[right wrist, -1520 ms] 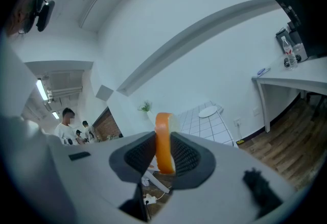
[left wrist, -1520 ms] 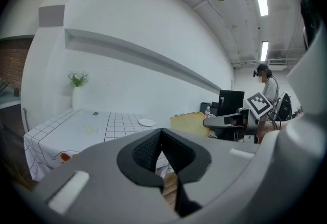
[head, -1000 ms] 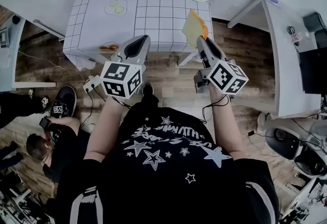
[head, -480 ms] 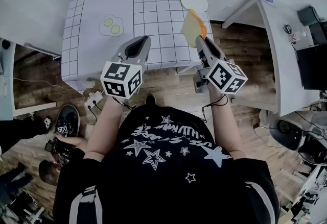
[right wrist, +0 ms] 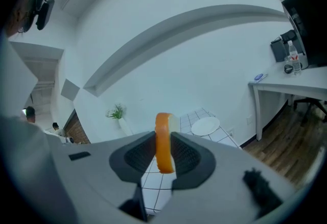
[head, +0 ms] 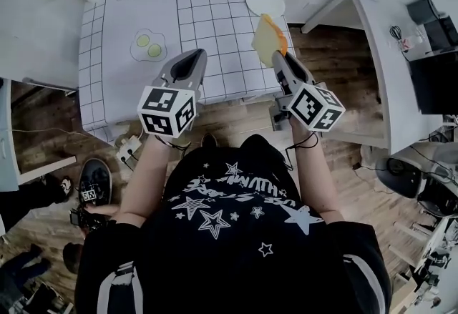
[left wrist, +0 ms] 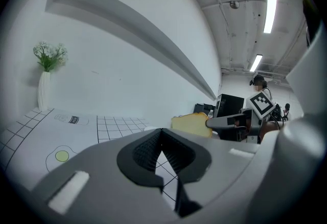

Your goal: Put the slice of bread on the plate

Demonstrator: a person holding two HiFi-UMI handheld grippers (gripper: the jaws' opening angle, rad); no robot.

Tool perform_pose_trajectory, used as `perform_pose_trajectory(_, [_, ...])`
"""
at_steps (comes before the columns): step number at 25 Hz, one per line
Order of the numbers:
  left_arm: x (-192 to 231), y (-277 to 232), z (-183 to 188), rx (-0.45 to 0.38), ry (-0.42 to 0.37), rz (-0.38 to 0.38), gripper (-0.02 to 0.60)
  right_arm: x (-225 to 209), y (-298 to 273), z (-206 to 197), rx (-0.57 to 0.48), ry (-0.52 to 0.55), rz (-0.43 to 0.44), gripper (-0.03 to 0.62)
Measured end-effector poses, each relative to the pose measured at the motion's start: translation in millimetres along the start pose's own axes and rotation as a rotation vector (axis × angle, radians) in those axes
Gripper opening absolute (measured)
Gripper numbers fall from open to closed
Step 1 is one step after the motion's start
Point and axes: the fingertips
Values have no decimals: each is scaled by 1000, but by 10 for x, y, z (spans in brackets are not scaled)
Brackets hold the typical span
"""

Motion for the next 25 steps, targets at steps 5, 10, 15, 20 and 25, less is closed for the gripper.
perform_pose_trajectory(5, [22, -92, 5, 2, 6, 9, 9, -116, -67, 101, -8, 0, -5, 94])
perform_pose_trajectory(10, [45, -225, 50, 0, 14, 57, 9, -270, -219, 198, 10, 3, 30, 94])
perform_pose_trajectory(15, [54, -451, 112, 0, 18, 138, 9, -484, -476, 328, 51, 10, 108, 94])
perform_pose_trajectory(20, [-46, -838, 206, -5, 9, 188, 9, -906, -632, 581, 49, 0, 139, 94])
perform_pose_trajectory(25, [-145, -1195, 243, 13, 3, 218, 9, -1273, -755, 715, 79, 70, 146, 94])
Point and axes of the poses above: the fingertips, and each gripper's own axes: y backward along the fingers, x to its left, z out of its top, and after that the axes turned 1 degree about z, right-handed
